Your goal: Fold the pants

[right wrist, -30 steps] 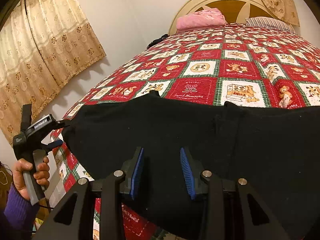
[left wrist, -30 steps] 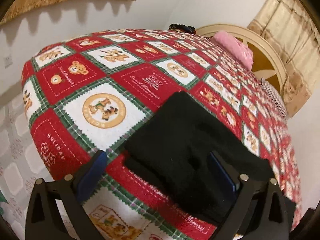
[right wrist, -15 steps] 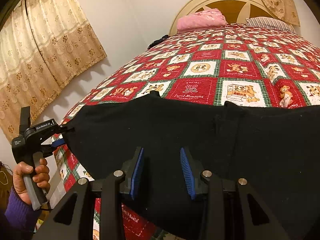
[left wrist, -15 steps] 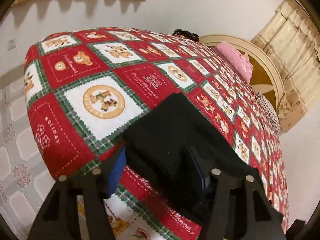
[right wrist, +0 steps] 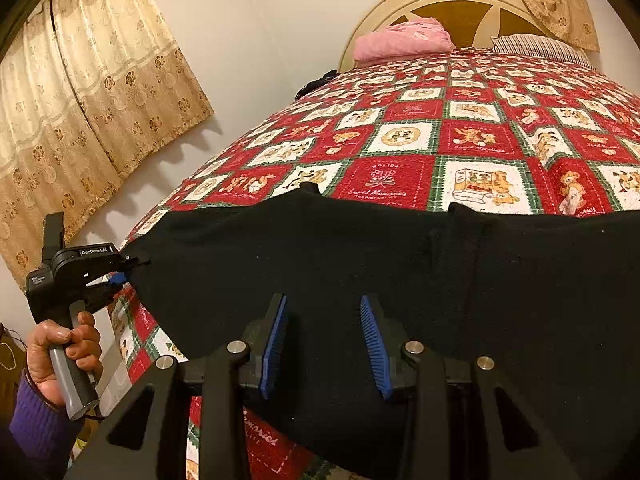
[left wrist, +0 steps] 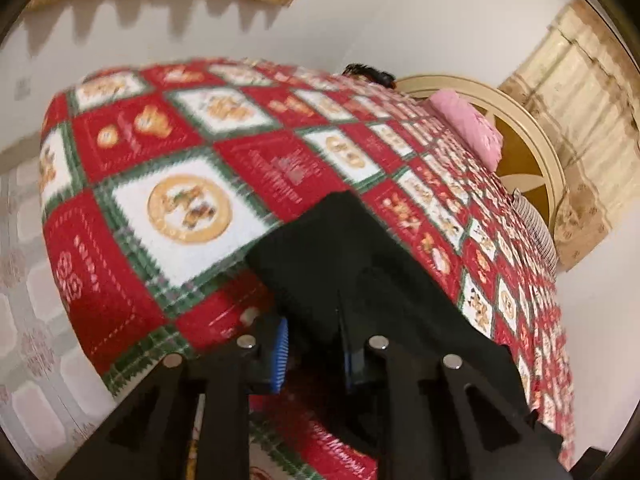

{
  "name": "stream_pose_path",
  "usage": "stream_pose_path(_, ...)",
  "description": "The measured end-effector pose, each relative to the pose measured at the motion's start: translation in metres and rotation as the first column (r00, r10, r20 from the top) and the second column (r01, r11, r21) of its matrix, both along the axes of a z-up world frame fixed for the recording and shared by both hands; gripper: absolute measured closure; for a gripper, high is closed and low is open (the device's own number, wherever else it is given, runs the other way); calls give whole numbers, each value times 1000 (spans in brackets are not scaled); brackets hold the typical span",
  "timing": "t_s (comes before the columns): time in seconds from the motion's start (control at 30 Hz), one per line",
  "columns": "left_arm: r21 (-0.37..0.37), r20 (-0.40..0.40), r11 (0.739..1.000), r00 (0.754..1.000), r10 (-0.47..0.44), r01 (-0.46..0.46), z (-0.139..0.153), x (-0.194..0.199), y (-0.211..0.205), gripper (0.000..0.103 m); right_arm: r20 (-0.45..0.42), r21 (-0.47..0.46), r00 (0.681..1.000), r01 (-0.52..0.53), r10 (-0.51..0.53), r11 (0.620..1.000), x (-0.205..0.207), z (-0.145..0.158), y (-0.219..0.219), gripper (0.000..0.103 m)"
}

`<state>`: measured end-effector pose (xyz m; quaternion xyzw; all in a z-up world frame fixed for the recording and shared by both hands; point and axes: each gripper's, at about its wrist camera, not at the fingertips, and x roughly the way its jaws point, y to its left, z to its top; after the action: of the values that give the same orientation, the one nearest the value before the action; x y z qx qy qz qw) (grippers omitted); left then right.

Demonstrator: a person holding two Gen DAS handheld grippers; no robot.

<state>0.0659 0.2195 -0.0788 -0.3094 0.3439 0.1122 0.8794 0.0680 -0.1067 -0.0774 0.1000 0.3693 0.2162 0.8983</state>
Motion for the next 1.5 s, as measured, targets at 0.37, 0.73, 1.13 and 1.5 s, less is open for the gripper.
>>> stream_pose_path(0.37, 310, 248, 873, 855, -456, 376, 92, -8, -138, 81, 58, 117, 967, 241, -249, 963, -26, 32, -100, 63)
stream_pose_path(0.73, 392, 167, 540, 520, -838, 744, 72, -25, -316, 81, 25, 149, 910, 407, -415, 901, -59, 28, -184, 63)
stream_pose_path(1.13, 349, -17, 359, 389, -921, 865, 36, -32, -356, 51, -6, 178, 906, 418, -424, 891, -67, 16, -197, 63)
stream_pose_path(1.5, 442, 123, 586, 601, -790, 679, 89, -31, -243, 0, 21, 371, 929, 337, -370, 866, -77, 45, -202, 63)
